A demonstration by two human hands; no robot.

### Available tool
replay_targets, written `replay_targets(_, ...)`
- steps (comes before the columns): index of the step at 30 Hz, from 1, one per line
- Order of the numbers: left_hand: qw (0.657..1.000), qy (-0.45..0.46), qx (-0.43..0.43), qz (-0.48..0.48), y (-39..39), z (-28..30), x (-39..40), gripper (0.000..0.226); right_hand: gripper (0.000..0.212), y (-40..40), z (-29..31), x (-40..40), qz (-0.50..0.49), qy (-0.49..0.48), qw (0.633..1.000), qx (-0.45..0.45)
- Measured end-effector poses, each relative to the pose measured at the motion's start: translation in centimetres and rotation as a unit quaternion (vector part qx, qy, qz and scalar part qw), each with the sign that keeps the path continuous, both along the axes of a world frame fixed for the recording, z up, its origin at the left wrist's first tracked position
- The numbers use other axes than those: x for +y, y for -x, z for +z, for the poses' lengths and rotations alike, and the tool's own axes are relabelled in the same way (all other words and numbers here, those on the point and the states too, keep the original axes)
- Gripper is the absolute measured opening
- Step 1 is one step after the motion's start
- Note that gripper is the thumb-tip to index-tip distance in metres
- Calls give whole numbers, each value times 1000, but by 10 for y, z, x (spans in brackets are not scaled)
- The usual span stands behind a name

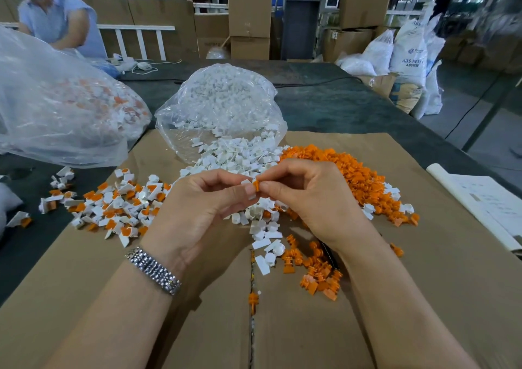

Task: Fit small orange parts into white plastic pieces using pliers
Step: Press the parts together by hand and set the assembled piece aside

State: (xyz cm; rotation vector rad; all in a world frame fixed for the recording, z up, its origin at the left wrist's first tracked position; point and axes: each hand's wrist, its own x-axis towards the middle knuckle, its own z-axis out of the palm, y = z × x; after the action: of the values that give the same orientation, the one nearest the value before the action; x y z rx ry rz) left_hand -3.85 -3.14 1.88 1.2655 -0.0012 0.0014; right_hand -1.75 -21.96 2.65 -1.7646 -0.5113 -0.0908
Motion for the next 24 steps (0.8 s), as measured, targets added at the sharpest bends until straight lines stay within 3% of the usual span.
replay_targets(5,998,47,30,-2,-2,1,2,10,23,2,2,0,23,29,999,-19)
replay_targets(10,998,57,38,-7,-1,2,0,7,23,2,-3,8,-34,76,989,-122)
replay_targets(24,997,61,49,-16,0,4,4,13,21,-1,-3,6,-21,47,992,-112)
